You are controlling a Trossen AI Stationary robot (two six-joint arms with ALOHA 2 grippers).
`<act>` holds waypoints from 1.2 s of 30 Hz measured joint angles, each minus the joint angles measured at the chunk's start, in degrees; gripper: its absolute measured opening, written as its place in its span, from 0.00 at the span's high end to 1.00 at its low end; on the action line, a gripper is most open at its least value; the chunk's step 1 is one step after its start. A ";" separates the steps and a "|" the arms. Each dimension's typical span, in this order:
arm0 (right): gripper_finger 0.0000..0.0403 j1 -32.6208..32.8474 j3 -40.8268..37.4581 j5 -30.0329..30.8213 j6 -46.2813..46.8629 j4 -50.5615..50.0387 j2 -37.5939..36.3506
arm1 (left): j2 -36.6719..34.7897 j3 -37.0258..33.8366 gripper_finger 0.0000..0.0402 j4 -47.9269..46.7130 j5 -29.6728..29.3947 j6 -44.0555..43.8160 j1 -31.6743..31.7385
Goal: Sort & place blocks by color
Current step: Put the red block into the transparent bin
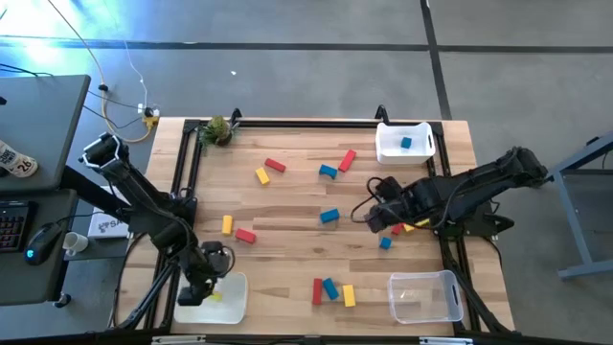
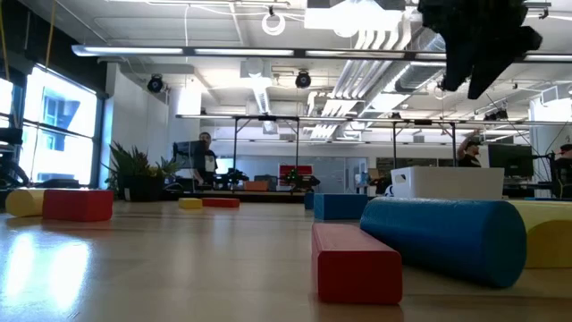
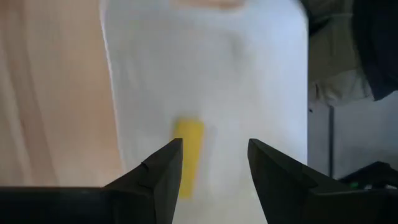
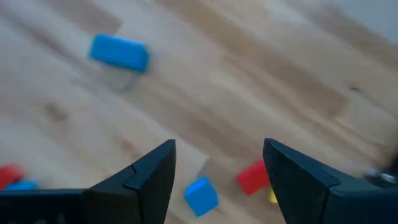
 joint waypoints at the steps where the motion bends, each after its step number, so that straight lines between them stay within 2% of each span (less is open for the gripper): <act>1: 0.43 0.45 0.00 1.01 1.88 -1.69 0.00 | 0.00 0.38 0.58 0.02 -0.73 1.35 1.26; 9: 0.43 3.49 -0.04 1.10 16.04 -11.30 -0.02 | 0.00 3.40 0.58 -0.07 -7.78 11.16 10.78; 14: 0.43 4.95 -0.04 0.49 20.58 -11.91 -0.02 | 0.00 4.53 0.58 0.09 -11.38 16.90 14.87; 18: 0.43 6.20 -0.04 0.29 20.60 -12.49 -0.02 | 0.00 4.58 0.58 0.28 -12.39 19.20 17.50; 21: 0.43 7.27 -0.04 0.02 15.56 -13.06 -0.02 | 0.00 4.58 0.58 0.28 -13.12 20.21 18.71; 24: 0.43 7.89 -0.04 -0.21 6.47 -13.05 -0.02 | 0.00 4.58 0.58 0.31 -13.14 20.66 19.53; 32: 0.43 8.06 -0.03 -5.48 -16.72 -13.00 -0.02 | 0.00 4.58 0.58 0.33 -13.14 20.65 20.02; 36: 0.43 8.08 -0.04 -7.72 -31.27 -11.88 -0.02 | 0.00 4.58 0.58 0.35 -13.14 20.46 20.02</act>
